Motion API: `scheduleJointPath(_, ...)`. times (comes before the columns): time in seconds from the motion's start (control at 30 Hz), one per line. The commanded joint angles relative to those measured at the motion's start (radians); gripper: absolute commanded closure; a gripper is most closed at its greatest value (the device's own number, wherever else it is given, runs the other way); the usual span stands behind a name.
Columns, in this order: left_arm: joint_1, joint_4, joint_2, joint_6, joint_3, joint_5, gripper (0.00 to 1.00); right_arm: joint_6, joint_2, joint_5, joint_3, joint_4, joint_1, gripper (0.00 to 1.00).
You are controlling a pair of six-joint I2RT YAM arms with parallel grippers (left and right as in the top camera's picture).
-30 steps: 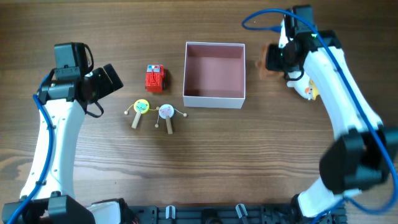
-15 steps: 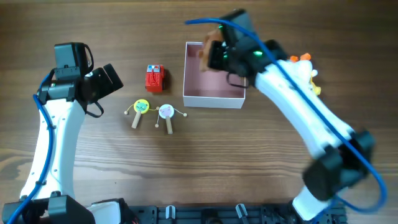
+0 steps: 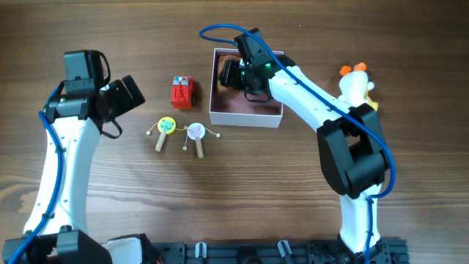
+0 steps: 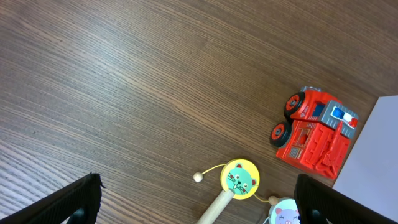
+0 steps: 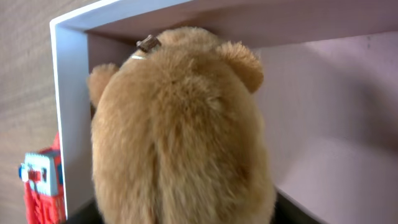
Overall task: Pack container
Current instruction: 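Carry the brown bear into the white box and release it, then move the right gripper to the white chicken plush and grasp it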
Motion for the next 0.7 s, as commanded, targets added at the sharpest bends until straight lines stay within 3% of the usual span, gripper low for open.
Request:
scheduleJointPath(0.0, 0.005, 0.001, 0.007, 0.016, 0.018, 0.011, 0.0, -0.105, -0.103, 0.045, 0.006, -0.031, 0.005, 0.28)
scheduleJointPath(0.17, 0.005, 0.001, 0.008, 0.016, 0.018, 0.011, 0.0, -0.2, -0.271, 0.181, 0.006, -0.134, 0.003, 0.2)
scheduleJointPath(0.33, 0.005, 0.001, 0.007, 0.016, 0.018, 0.011, 0.0, -0.261, -0.523, 0.413, 0.006, -0.333, -0.076, 0.0)
scheduleJointPath(0.47, 0.005, 0.001, 0.007, 0.016, 0.018, 0.011, 0.0, -0.424, -0.588, 0.441, 0.006, -0.437, -0.215, 0.01)
scheduleJointPath(0.67, 0.005, 0.001, 0.007, 0.016, 0.018, 0.011, 0.0, -0.549, -0.522, 0.344, -0.051, -0.496, -0.461, 0.0)
